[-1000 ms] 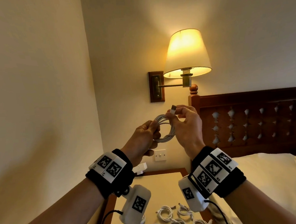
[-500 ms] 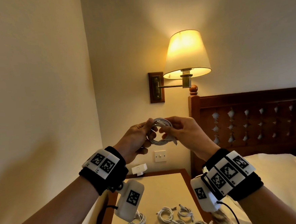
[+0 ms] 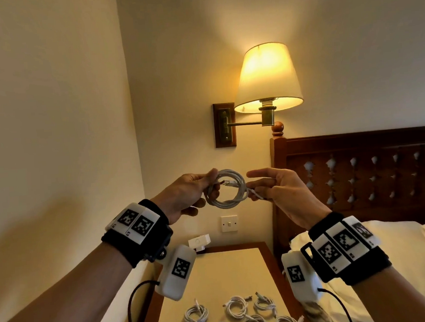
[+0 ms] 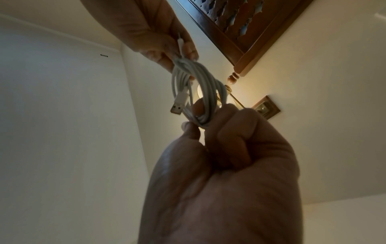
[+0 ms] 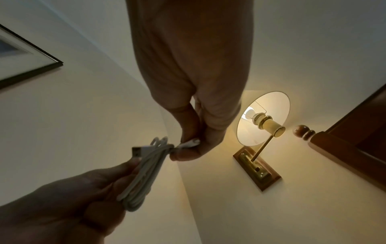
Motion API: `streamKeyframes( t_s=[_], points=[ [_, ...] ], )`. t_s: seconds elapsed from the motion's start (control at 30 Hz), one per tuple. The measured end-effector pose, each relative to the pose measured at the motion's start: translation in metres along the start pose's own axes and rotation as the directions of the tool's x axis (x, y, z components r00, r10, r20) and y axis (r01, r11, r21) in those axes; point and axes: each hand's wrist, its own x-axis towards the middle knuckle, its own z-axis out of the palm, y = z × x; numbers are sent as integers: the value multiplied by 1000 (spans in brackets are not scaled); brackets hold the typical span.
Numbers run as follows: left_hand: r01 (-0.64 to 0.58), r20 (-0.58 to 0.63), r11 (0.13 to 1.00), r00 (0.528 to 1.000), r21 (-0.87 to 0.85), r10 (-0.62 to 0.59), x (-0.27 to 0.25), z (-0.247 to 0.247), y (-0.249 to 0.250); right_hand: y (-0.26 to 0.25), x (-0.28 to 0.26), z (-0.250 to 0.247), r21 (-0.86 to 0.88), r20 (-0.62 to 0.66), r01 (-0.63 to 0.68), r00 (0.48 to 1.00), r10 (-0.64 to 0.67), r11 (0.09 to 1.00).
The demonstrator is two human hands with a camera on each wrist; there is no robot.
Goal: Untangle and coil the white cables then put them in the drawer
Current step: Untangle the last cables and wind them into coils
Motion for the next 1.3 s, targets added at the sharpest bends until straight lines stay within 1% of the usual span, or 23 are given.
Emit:
streamKeyframes(
  t_s=[0.07,0.13,0.2,0.3,0.33,0.37,0.4,0.43,0.47,0.53,0.6,0.67,0.73,0.8,0.83,0.87,0.93,0.97,1.07,1.13,1.17,1.23,1.3],
  points=[
    [-40,-46,996,998,76,44,1,0,2,-1,-2,0,-26,10,6,1000,-6,1000],
    [-85,-75,993,993,82,91,2,5,1,0,-3,2,-30,12,1,1000,-1,1000],
    [-102,-127,991,985,92,113,4,12,-1,-2,-5,5,-15,20,-6,1000,7,1000],
    [-91,-206,989,972,120,115,7,18,-4,-5,-9,17,96,83,-37,996,29,995],
    [-92,-215,989,970,120,116,8,19,-4,-5,-10,22,70,115,-36,993,27,997],
    [-92,-220,988,968,122,118,8,21,-5,-6,-12,27,2,137,-24,990,24,1000],
    [-93,-226,988,967,127,120,8,22,-5,-5,-13,31,-60,139,-9,990,17,998],
    [-95,-232,986,965,134,124,8,24,-6,-4,-13,33,-86,117,1,993,10,996],
    [-96,-239,986,963,138,127,9,25,-7,-3,-12,35,-67,85,2,996,3,998],
    [-84,-250,988,962,131,115,8,27,-9,1,-12,35,57,35,-28,999,26,998],
    [-84,-246,990,963,111,109,9,28,-10,3,-11,36,159,42,-82,996,77,984],
    [-82,-236,992,966,97,103,10,30,-11,4,-10,39,157,85,-101,992,88,982],
    [-82,-229,992,968,95,102,12,32,-11,4,-8,44,163,93,-76,994,61,984],
    [-88,-227,991,968,100,108,13,36,-10,4,-7,48,149,16,-1,1000,-2,989],
    [-93,-228,990,967,102,115,13,37,-10,4,-7,49,71,-44,75,996,-72,995],
    [-99,-231,990,965,99,120,13,38,-9,5,-7,50,-39,-91,157,983,-160,987],
    [-101,-239,991,964,84,118,13,40,-8,7,-8,50,-243,-128,277,941,-314,929],
    [-102,-244,991,962,83,119,13,40,-8,9,-9,50,-306,-132,314,921,-366,899],
    [-115,-231,990,964,86,132,12,39,-9,13,-6,50,-397,-156,384,867,-474,833],
    [-136,-160,990,977,30,139,9,38,-10,13,-1,48,-437,-180,401,838,-515,805],
    [-147,-107,989,984,-14,144,8,38,-9,12,1,45,-428,-193,400,836,-514,810],
    [-167,-23,984,986,-68,165,5,35,-8,10,3,41,-360,-221,371,858,-465,856],
    [-191,-8,980,982,-54,190,5,32,-9,11,4,39,-317,-255,341,868,-426,885]
  ],
)
